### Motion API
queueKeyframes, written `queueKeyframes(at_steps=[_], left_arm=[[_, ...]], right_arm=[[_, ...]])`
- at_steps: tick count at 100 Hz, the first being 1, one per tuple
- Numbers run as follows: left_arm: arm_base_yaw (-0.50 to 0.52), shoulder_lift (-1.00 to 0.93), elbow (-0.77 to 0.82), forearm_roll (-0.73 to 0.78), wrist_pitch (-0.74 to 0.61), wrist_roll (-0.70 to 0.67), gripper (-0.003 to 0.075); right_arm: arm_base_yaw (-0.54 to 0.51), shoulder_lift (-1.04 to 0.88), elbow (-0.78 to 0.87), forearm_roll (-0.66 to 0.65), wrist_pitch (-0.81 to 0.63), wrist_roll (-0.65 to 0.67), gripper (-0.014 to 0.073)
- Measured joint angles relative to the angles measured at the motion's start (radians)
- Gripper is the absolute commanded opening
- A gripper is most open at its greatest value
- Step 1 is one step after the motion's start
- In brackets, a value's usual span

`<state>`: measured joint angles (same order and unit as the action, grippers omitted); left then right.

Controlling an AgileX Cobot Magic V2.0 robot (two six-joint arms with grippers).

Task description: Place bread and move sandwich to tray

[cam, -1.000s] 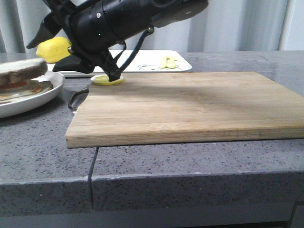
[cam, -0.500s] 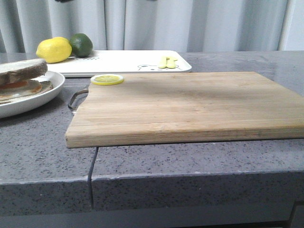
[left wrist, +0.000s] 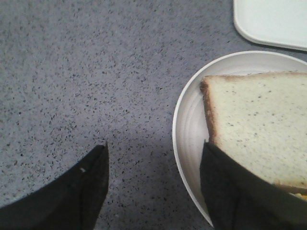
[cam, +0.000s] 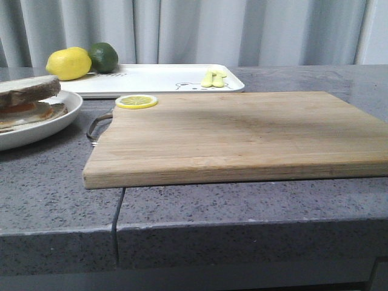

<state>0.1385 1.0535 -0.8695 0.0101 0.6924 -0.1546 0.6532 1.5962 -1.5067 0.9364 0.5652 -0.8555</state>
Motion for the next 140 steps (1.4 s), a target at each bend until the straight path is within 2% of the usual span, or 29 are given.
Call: queueKeyframes(at_steps=[20,47,94,121,140], left_arm=[[0.017,0.175,-0.122,-0.034,0.103,0.03,0.0399],[0.017,0.334,-0.166,-0.066,0.123,0.063,0.0383],[0.017,0.445,-0.171,-0.129,0.103,0.063,0.018],[0.017,0.447,-0.176,-0.166,0.101,0.063,-0.002],[0.021,0.449,-0.192,-0.208,0.123,0.063,-0.0019]], right_arm=[[0.0,-0.017,0.0,-0.007,0.04,0.0,-0.0061],[0.0,-0.017,0.0,-0.009,0.076,0.0,-0.0061],[0.0,-0.017,0.0,0.01,0.126,-0.002,-0.0061],[0.0,-0.017,0.0,0.019,0.146,-0.002,-0.0061],[0.0,-0.019,0.0,0.019,0.15,-0.002,-0.0061]])
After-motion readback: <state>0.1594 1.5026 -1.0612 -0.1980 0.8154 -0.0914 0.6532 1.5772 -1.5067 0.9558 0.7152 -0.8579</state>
